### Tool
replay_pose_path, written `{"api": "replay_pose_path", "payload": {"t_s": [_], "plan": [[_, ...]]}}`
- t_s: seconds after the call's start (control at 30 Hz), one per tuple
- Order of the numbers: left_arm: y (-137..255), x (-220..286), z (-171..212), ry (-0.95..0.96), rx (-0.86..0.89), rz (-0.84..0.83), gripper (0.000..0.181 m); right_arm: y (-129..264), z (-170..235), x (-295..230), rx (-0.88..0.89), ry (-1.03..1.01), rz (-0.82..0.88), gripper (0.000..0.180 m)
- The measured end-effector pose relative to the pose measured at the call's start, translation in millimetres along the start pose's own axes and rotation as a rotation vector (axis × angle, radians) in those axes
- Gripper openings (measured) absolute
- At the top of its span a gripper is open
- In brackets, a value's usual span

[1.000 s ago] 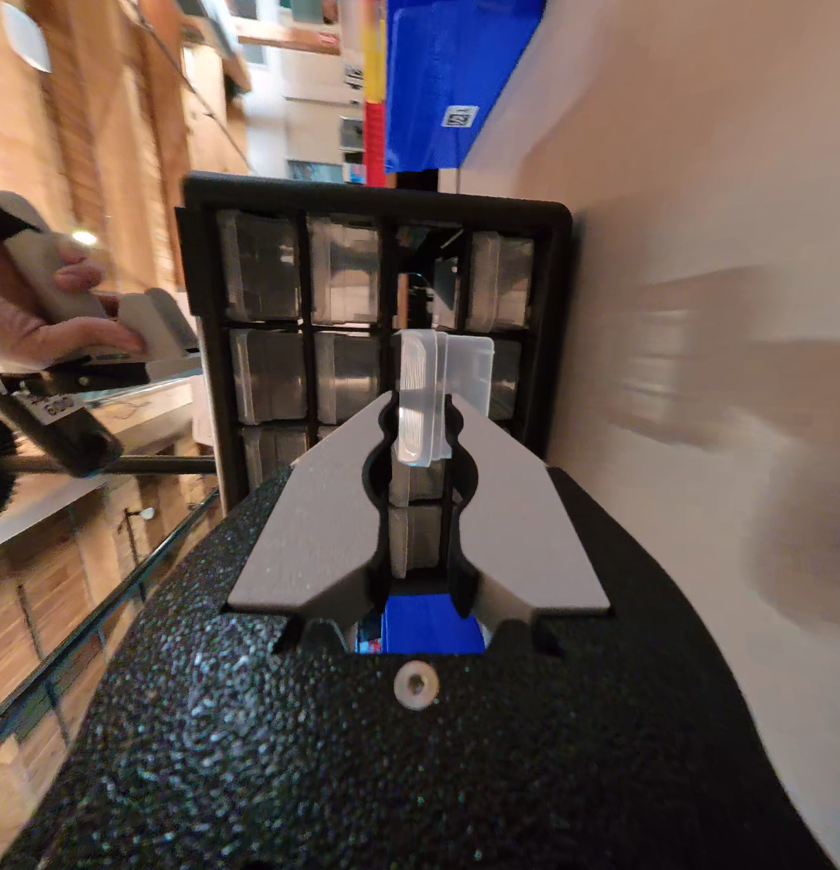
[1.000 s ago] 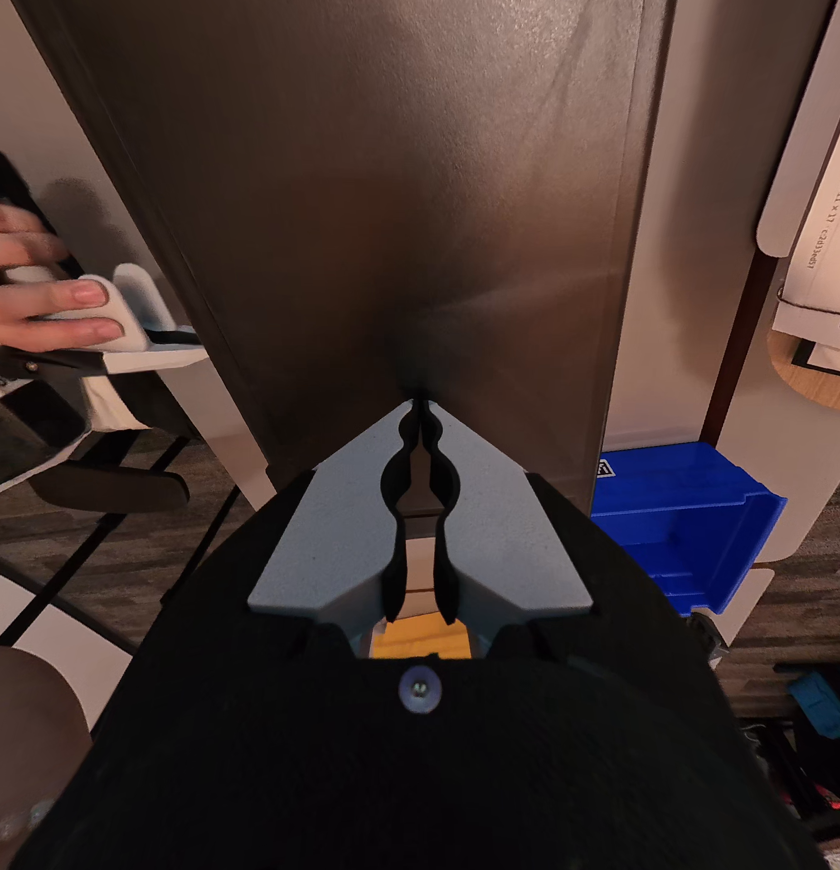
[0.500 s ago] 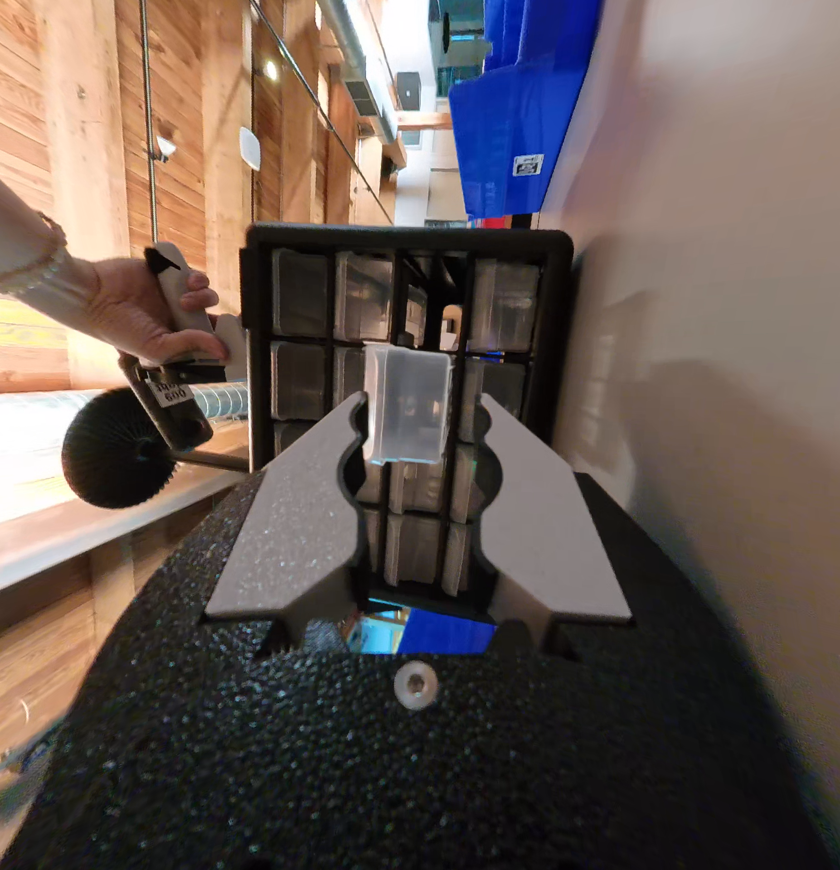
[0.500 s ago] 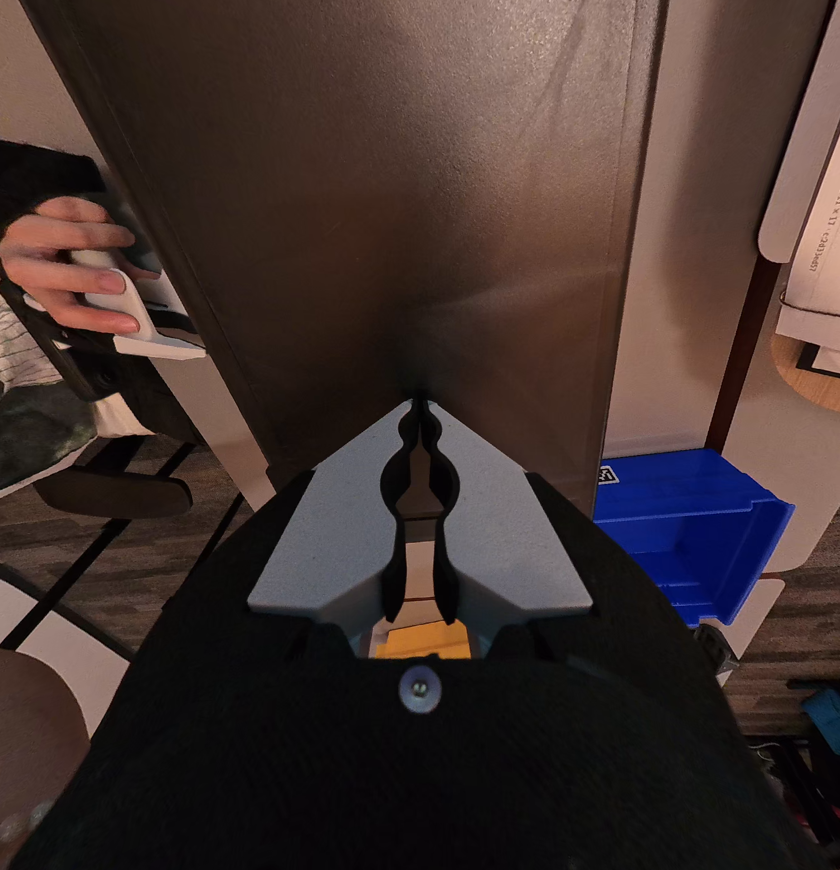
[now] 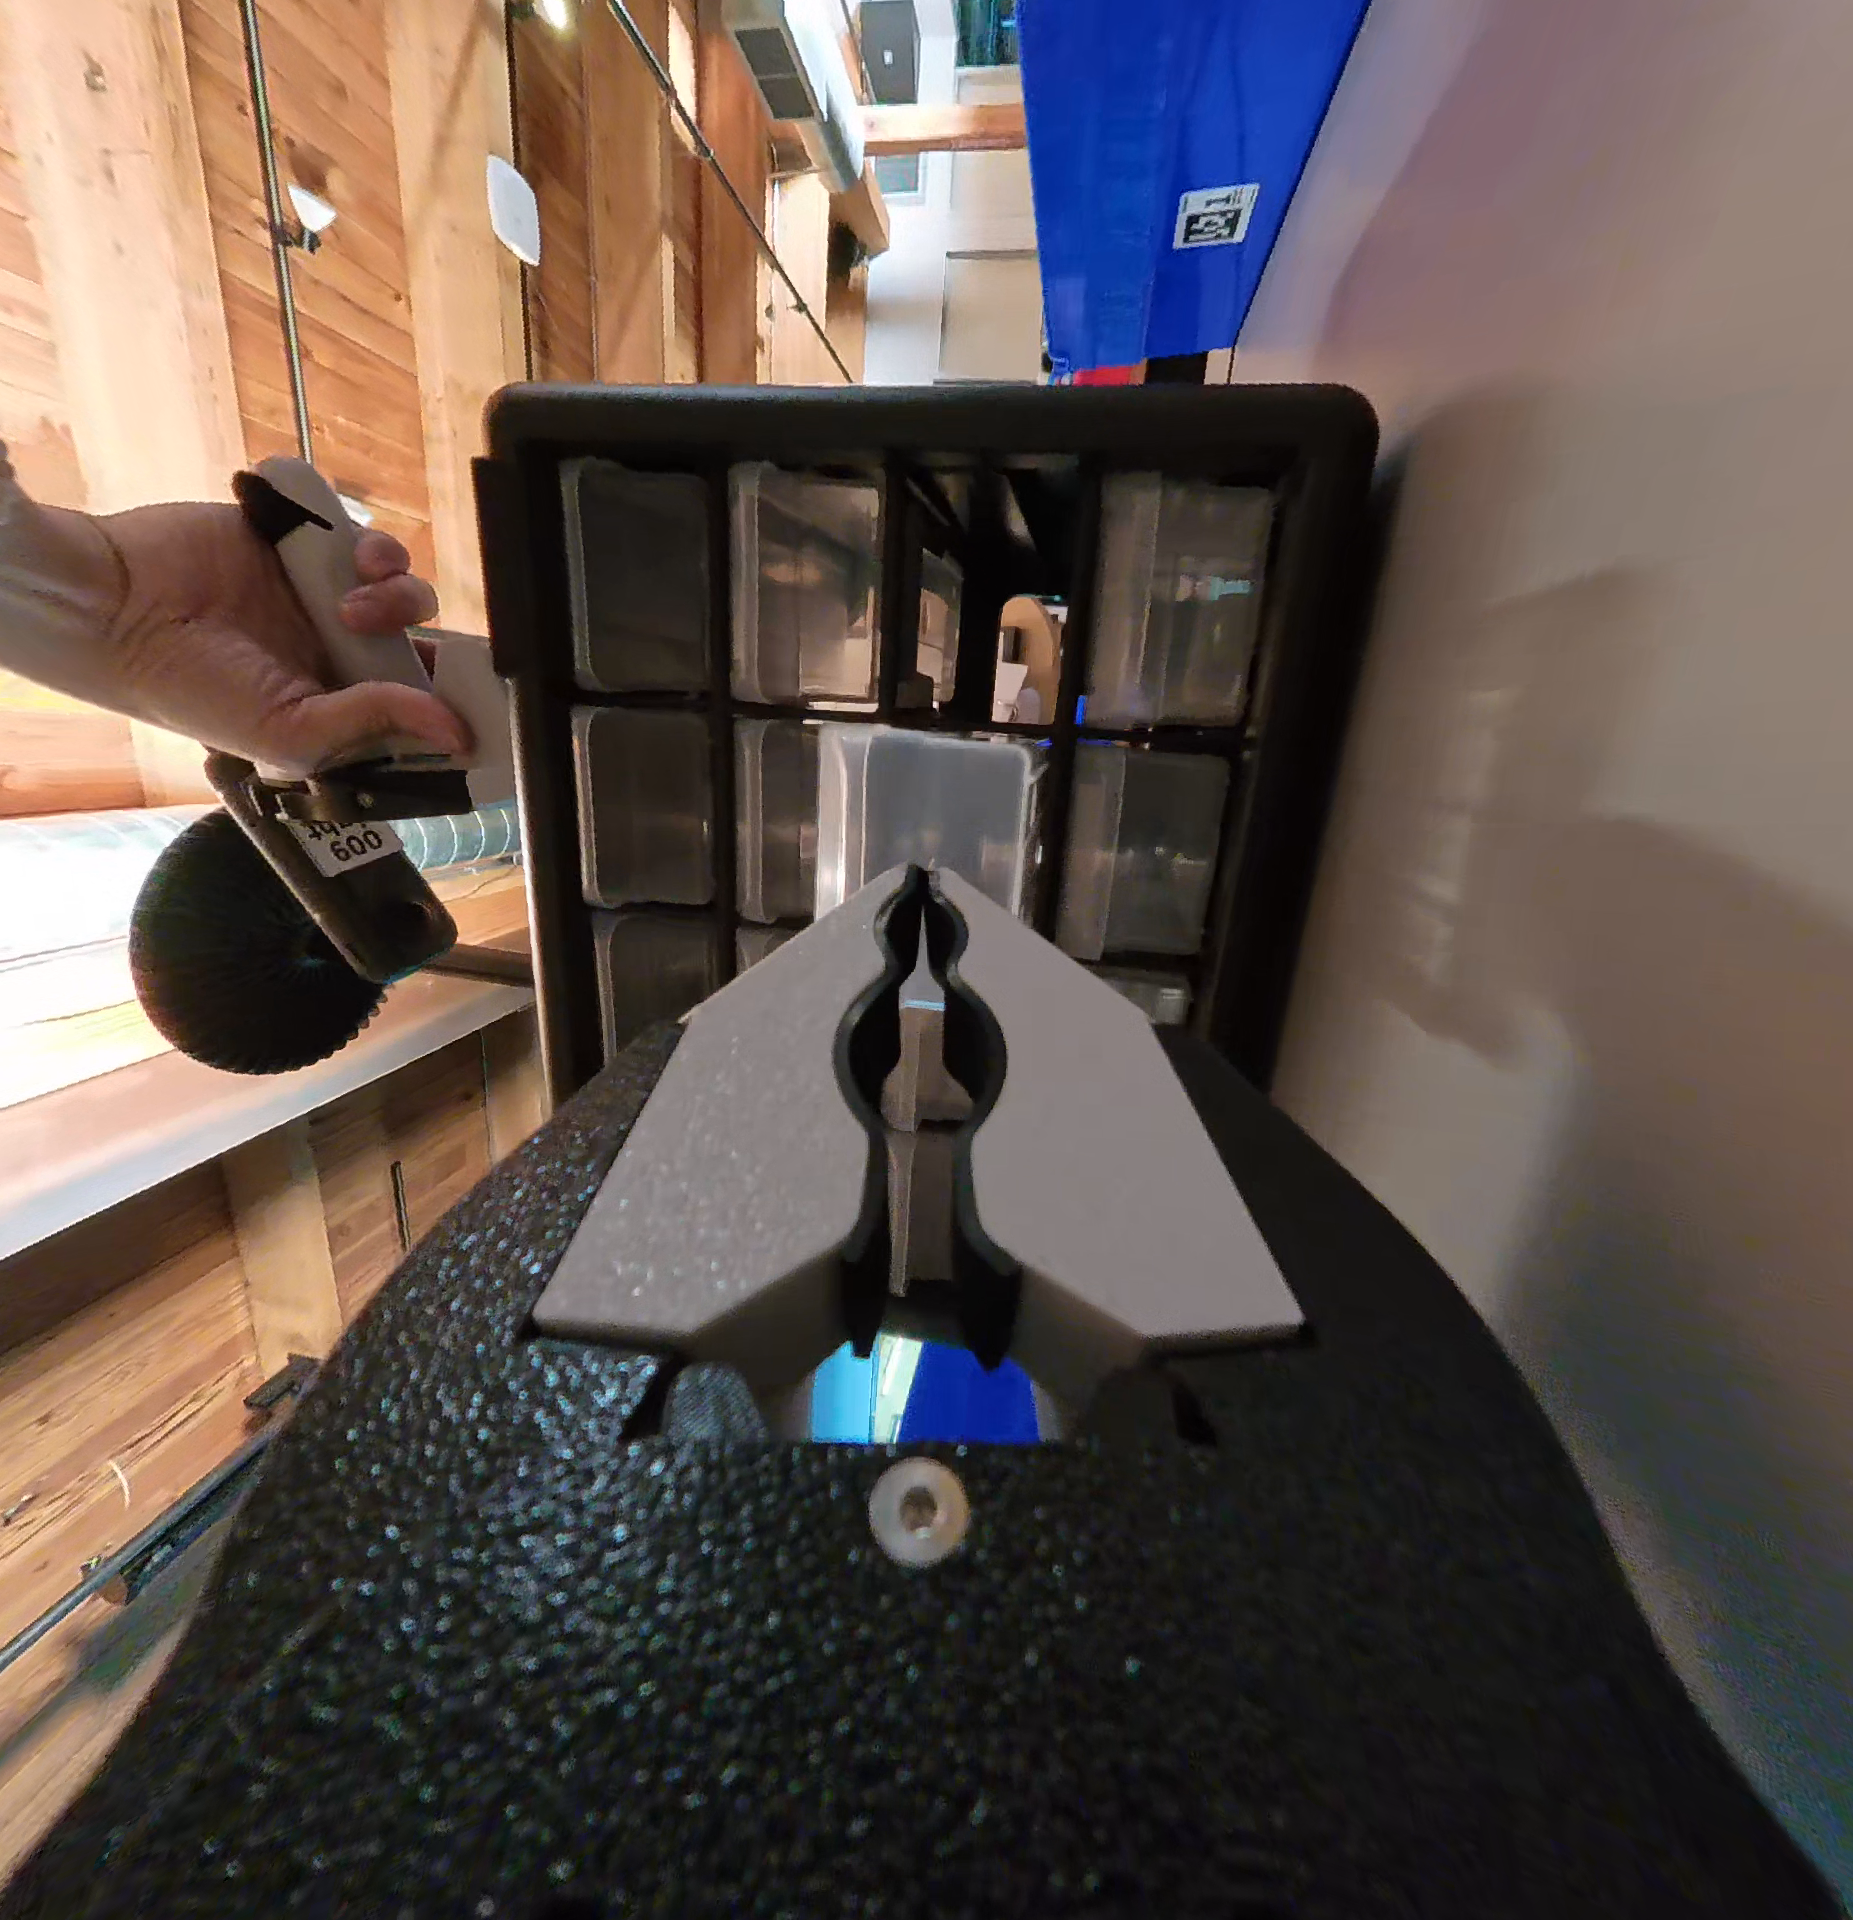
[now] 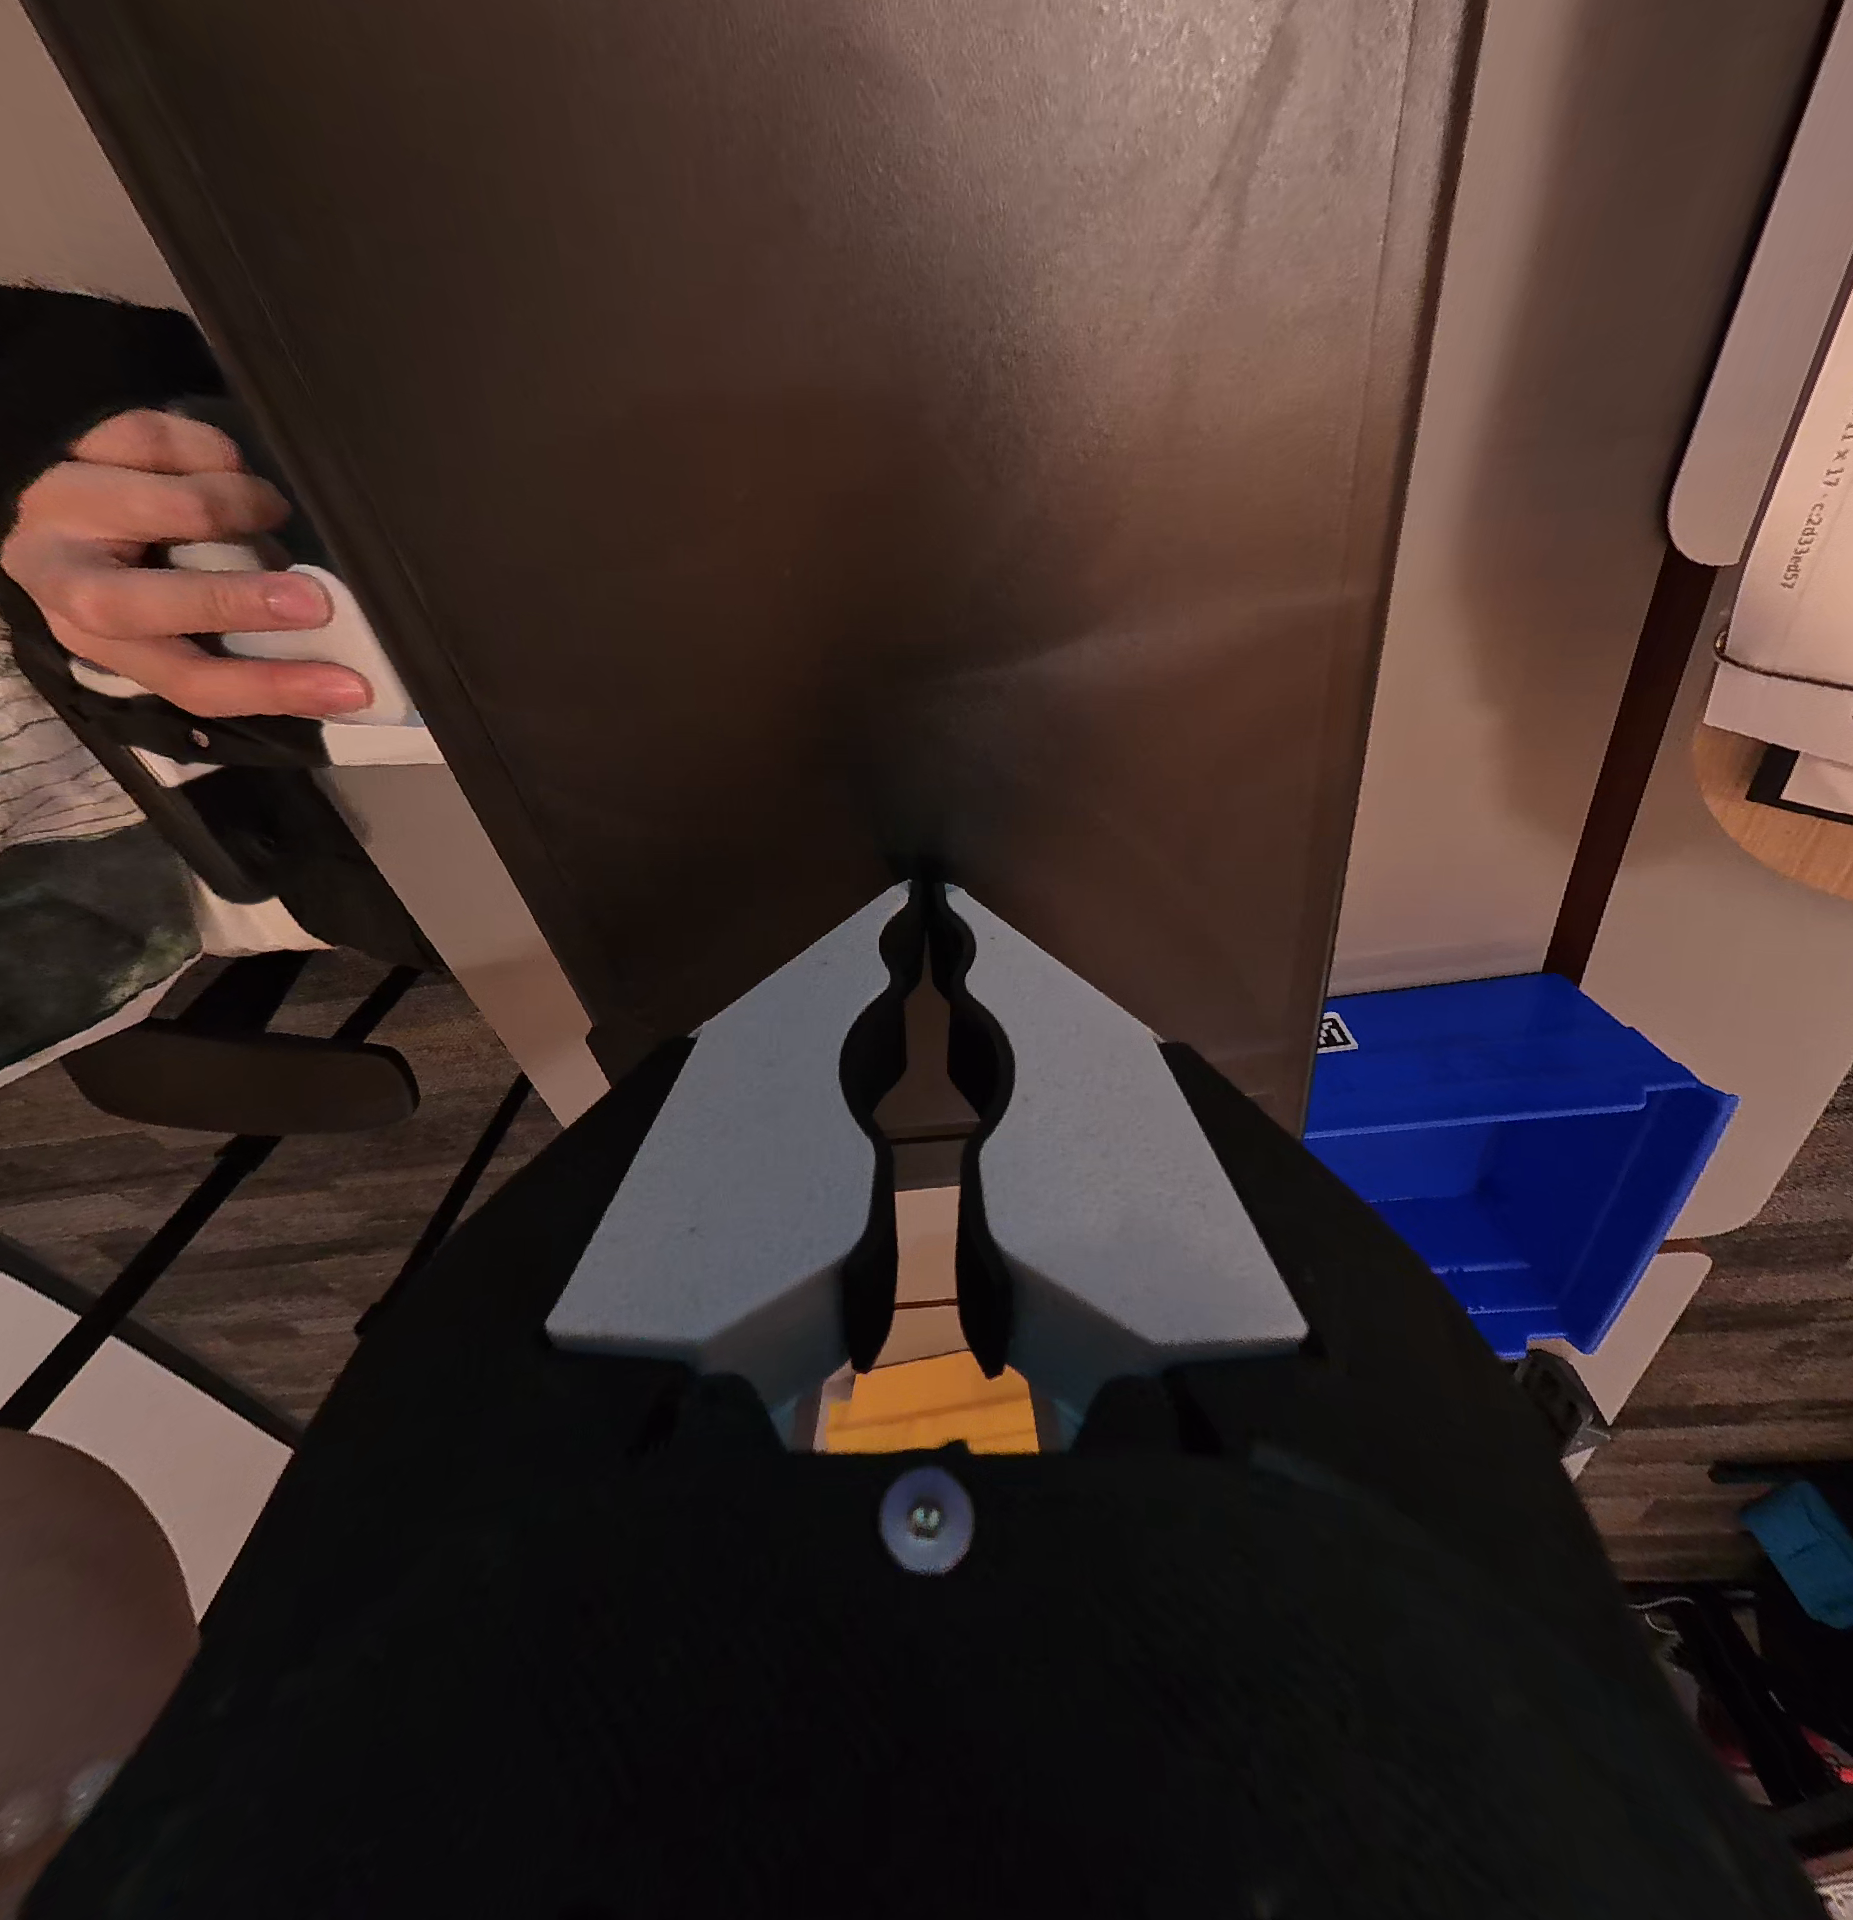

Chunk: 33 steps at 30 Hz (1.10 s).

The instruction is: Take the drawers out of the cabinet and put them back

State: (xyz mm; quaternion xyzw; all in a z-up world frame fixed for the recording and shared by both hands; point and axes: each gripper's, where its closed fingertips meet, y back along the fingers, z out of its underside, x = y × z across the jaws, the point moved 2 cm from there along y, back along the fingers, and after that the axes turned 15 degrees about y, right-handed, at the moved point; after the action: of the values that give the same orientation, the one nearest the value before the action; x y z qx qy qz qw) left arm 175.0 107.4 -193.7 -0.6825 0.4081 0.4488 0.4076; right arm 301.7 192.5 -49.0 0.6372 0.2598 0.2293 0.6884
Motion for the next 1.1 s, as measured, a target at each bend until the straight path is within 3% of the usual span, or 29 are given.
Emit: {"api": "replay_pose_path", "payload": {"t_s": [0.63,1.1], "plan": [[-61.9,4.7,23.8,-0.004,-0.134,0.035,0.000,-0.1,-0.4,0.1,-0.026,0.002,-0.006,0.000],[-45.8,3.2,17.9,0.061,-0.105,0.060,0.000,-0.2,-1.0,0.3,-0.057,0.006,-0.004,0.000]]}}
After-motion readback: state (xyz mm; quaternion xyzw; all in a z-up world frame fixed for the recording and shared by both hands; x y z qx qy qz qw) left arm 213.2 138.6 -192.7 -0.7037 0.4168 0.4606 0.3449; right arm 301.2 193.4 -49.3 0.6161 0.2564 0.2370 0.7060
